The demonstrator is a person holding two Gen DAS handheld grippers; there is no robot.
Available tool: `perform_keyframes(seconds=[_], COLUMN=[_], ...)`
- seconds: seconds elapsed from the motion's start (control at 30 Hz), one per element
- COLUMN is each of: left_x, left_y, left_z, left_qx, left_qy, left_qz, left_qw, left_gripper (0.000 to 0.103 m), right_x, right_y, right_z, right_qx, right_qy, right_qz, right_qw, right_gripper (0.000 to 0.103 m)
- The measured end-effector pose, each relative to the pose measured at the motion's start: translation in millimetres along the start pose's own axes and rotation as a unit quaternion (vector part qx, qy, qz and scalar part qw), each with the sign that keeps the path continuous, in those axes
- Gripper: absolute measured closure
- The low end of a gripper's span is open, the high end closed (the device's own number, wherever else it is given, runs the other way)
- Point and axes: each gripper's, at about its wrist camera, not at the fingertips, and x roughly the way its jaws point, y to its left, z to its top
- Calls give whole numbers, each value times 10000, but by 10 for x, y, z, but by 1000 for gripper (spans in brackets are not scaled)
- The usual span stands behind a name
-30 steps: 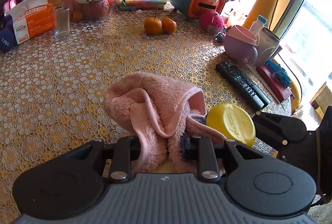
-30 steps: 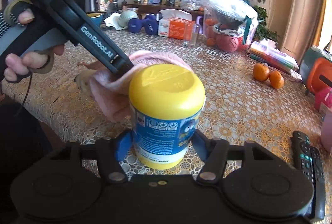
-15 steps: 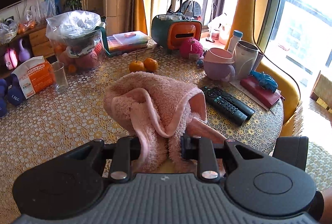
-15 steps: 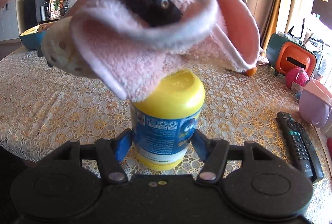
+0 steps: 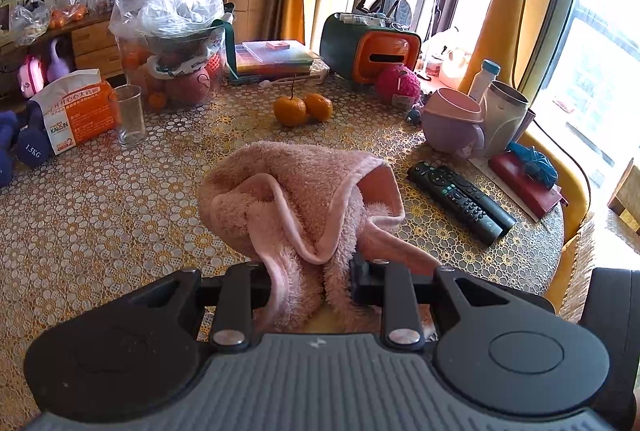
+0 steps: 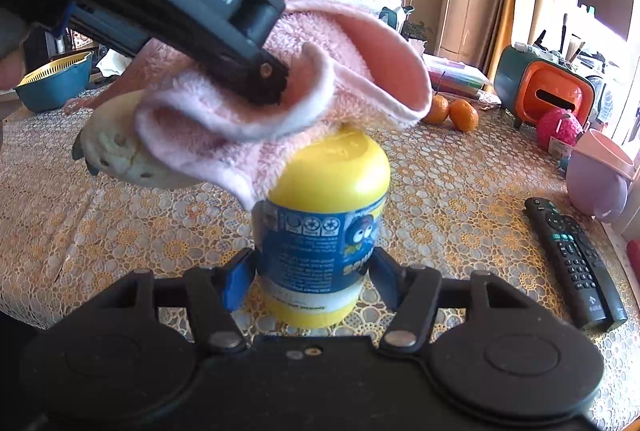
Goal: Clean container
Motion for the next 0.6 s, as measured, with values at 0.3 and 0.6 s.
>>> perform_keyframes(seconds=[0.3, 0.6], left_x=[213, 622], left_y=[152, 173], left_z=[-122, -353], left_qx=[52, 197], left_qy=[288, 916], left_qz=[289, 250], left_qw=[9992, 9953], left_gripper=[76, 76], right_x=[0, -9], right_y=[9, 36], right_z=[0, -3], right_qx=[35, 33], right_qy=[-49, -57], right_qz=[20, 26], right_qw=[10000, 10000], right_gripper=[42, 42])
